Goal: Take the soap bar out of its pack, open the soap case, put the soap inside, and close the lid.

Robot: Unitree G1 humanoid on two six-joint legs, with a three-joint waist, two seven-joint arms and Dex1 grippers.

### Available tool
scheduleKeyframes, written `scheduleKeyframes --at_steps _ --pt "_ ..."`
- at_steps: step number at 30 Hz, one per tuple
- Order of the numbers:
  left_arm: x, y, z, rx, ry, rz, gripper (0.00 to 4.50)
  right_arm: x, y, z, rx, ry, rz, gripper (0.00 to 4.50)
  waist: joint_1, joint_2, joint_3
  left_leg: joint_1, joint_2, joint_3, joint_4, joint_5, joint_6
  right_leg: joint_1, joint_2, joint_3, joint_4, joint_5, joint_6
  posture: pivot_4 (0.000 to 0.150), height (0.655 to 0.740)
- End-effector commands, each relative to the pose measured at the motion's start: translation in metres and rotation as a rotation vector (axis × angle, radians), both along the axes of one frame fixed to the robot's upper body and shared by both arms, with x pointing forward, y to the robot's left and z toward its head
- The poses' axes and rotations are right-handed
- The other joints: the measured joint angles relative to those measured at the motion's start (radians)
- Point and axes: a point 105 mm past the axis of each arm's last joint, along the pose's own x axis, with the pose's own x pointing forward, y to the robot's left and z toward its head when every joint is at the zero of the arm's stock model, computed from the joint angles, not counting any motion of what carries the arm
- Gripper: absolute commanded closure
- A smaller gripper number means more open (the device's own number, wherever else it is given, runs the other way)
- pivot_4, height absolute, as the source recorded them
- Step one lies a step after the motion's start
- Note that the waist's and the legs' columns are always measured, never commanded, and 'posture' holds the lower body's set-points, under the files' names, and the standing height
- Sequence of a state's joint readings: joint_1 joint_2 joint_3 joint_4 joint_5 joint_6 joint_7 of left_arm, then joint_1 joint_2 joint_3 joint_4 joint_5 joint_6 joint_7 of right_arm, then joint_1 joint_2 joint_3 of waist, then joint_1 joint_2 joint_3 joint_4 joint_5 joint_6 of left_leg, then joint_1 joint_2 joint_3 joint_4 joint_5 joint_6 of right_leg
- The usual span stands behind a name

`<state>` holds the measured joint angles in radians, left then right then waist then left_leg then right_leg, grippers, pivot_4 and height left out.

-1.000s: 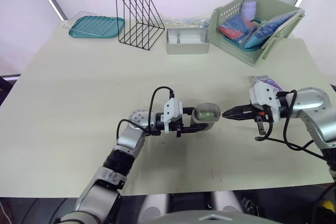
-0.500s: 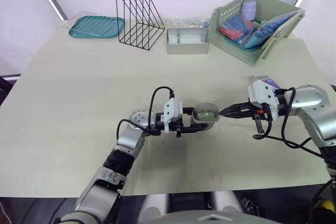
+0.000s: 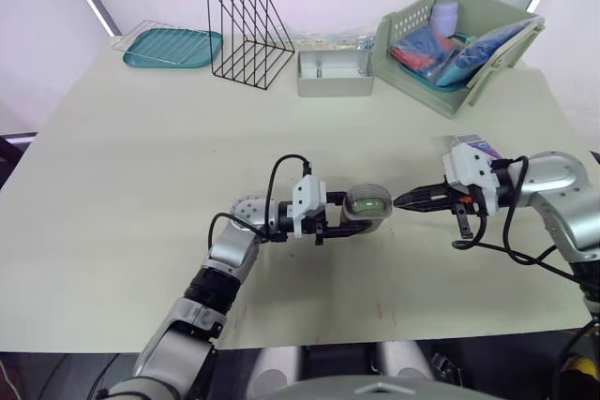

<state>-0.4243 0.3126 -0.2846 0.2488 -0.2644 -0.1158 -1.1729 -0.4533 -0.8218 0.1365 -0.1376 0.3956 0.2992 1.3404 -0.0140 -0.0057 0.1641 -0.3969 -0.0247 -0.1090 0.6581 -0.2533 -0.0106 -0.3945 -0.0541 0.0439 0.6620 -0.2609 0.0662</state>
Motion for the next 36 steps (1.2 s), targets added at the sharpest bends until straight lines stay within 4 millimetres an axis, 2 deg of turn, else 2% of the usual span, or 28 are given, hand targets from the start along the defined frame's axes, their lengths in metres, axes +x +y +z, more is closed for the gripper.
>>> scheduleKeyframes --at_steps 1,6,10,13,22,36 --pt "0.001 0.003 -0.010 0.042 0.014 0.022 2.61 0.008 -0.008 0.020 0.024 -0.070 -0.030 4.47 0.000 0.000 0.000 0.000 0.000 0.000 0.000 0.000 0.000 0.000 0.000 0.000 0.000 0.000 0.000 0.150 0.7400" --pt "0.001 0.003 -0.010 0.043 0.013 0.021 2.61 0.012 -0.008 0.035 0.105 -0.043 -0.051 4.47 0.000 0.000 0.000 0.000 0.000 0.000 0.000 0.000 0.000 0.000 0.000 0.000 0.000 0.000 0.000 0.150 0.7400" --pt "0.001 0.003 -0.010 0.044 0.012 0.021 2.61 0.009 0.003 0.048 0.172 -0.062 -0.014 4.47 0.000 0.000 0.000 0.000 0.000 0.000 0.000 0.000 0.000 0.000 0.000 0.000 0.000 0.000 0.000 0.150 0.7400" --pt "0.001 0.003 -0.010 0.045 0.012 0.021 2.61 0.004 0.010 0.050 0.184 -0.060 0.013 4.47 0.000 0.000 0.000 0.000 0.000 0.000 0.000 0.000 0.000 0.000 0.000 0.000 0.000 0.000 0.000 0.150 0.7400" --pt "0.001 0.004 -0.009 0.044 0.012 0.025 2.61 -0.005 0.023 0.048 0.181 -0.057 0.061 4.47 0.000 0.000 0.000 0.000 0.000 0.000 0.000 0.000 0.000 0.000 0.000 0.000 0.000 0.000 0.000 0.150 0.7400" --pt "0.002 0.005 -0.009 0.048 0.010 0.027 2.61 -0.006 0.028 0.032 0.144 -0.048 0.064 4.47 0.000 0.000 0.000 0.000 0.000 0.000 0.000 0.000 0.000 0.000 0.000 0.000 0.000 0.000 0.000 0.150 0.7400"
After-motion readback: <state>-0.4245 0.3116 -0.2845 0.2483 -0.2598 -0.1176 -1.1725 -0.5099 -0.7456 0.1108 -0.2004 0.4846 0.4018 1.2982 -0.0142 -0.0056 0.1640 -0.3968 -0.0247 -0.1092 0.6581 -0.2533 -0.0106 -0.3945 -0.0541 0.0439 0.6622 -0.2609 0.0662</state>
